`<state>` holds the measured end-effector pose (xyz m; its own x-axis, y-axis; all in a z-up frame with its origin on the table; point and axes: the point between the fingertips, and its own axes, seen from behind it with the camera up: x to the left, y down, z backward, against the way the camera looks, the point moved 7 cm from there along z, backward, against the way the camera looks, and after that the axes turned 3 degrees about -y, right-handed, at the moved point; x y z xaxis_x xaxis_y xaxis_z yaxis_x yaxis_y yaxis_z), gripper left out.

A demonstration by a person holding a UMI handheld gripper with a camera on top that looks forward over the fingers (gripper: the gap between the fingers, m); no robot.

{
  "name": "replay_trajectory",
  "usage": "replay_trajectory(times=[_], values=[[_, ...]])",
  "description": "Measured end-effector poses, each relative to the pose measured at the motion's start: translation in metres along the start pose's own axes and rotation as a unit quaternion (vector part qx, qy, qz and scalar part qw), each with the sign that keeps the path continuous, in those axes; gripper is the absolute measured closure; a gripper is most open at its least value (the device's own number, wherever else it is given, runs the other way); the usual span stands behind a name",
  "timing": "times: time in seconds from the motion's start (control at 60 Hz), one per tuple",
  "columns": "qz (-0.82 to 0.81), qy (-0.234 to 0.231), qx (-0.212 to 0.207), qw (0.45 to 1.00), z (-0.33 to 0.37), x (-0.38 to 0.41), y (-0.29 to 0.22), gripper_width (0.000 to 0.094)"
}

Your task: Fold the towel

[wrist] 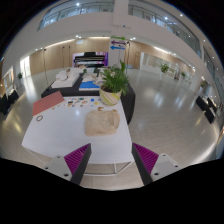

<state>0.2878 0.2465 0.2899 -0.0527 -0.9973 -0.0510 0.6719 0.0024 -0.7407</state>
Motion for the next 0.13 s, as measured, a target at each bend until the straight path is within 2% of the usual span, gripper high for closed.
replay_trajectory(times=[0.133], values=[[0.001,-0.003,-0.008,1.0,0.0088,0.0032,0.0074,0.0085]])
